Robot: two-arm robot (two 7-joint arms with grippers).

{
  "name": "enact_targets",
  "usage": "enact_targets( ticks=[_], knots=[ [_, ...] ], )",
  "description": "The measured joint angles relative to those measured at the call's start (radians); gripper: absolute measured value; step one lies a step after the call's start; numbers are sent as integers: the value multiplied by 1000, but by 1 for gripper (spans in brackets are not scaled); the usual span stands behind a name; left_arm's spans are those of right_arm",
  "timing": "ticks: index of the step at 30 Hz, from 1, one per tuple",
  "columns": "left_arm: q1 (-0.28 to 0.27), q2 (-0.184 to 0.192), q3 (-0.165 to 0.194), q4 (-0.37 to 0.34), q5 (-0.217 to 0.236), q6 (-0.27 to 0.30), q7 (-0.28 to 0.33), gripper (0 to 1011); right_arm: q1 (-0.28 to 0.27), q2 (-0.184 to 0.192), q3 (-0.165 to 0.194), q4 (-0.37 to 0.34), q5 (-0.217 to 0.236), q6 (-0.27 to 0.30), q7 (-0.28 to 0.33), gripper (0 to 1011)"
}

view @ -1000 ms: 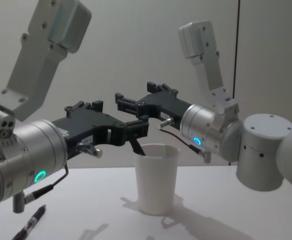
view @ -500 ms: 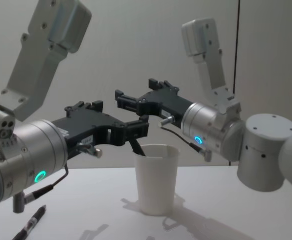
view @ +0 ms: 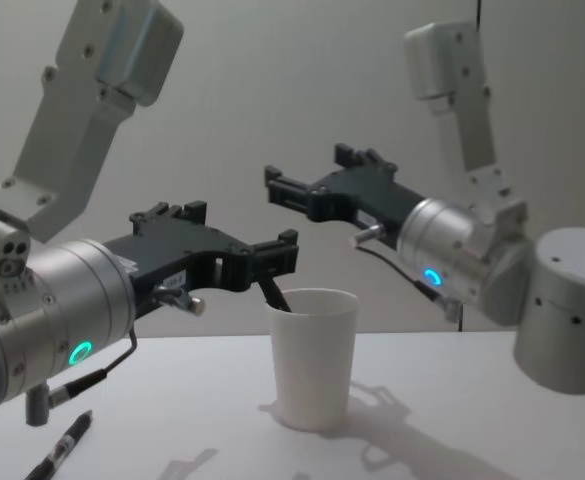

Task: Place the pen into the pen holder.

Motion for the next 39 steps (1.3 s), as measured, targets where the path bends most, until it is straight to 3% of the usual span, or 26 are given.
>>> enact_targets(
  ticks=[2, 3, 5, 6, 18, 30, 39],
  knots=[
    [0, 0, 0, 0, 0, 0, 0, 1004, -43, 19, 3, -79, -4, 26, -24, 1002],
    [0, 0, 0, 0, 0, 0, 0, 1004, -43, 19, 3, -79, -4, 26, -24, 1002],
    [0, 0, 0, 0, 0, 0, 0, 1004, -109, 47, 5, -195, -9, 69, -64, 1002],
    [0, 0, 0, 0, 0, 0, 0, 1004, -109, 47, 5, -195, -9, 69, -64, 1002],
    [0, 0, 0, 0, 0, 0, 0, 1004, -296, 125, 7, -504, -21, 186, -204, 1002],
    [0, 0, 0, 0, 0, 0, 0, 1004, -463, 185, 5, -745, 5, 302, -371, 1002],
    [0, 0, 0, 0, 0, 0, 0, 1004, -562, 219, 6, -869, 45, 364, -471, 1002]
  ],
)
